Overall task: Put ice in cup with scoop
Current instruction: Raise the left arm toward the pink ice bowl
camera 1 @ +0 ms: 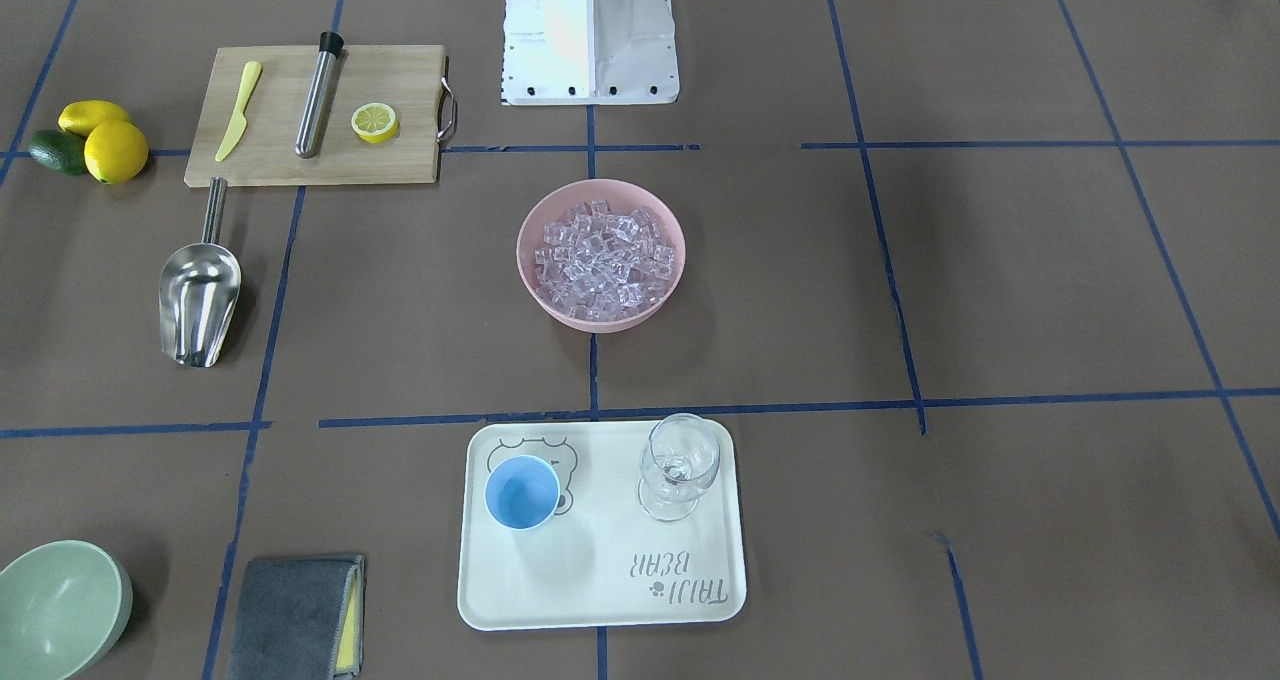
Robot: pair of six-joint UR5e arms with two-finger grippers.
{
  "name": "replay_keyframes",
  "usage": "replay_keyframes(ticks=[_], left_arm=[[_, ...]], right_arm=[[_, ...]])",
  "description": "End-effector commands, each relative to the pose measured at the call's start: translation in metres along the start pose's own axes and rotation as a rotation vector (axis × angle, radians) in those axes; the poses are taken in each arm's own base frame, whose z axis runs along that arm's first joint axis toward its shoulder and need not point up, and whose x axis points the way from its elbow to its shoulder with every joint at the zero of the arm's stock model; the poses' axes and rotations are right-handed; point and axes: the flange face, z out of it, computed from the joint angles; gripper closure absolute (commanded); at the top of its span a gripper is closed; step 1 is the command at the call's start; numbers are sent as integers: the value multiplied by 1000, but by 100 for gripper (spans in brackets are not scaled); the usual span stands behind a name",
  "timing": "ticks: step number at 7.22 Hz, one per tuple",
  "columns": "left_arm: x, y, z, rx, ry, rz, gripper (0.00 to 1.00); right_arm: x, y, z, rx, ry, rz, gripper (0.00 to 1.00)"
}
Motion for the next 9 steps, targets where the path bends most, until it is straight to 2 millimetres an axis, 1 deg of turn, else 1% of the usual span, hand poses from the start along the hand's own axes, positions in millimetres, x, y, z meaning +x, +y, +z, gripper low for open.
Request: replay_keyframes(ticks=[1, 2, 3, 4, 5, 6, 7, 8, 9], left_arm=[[3, -2, -1, 5, 1, 11, 0], [12, -8, -4, 13, 4, 31, 0], [51, -20, -3, 45, 3, 139, 0], [92, -39, 0, 106, 11, 276, 0], [136, -50, 14, 119, 28, 374, 0], [194, -58, 23, 132, 52, 487, 0], [245, -61, 18, 146, 79, 555, 0], [297, -65, 12, 162, 111, 576, 0], [347, -59, 15, 162, 145, 638, 0]], right_arm=[[-3, -3, -3, 6, -4, 2, 0], [-4, -3, -4, 11, -7, 1, 0], [-10, -7, -8, 21, -10, -10, 0], [-21, -23, -17, 41, -13, -30, 0], [-23, -24, -17, 41, -26, -13, 0], [-44, -50, -30, 66, -40, -63, 0], [-69, -77, -39, 84, -38, -110, 0], [-72, -72, -30, 71, -49, -116, 0], [-91, -75, -20, 50, -69, -156, 0]])
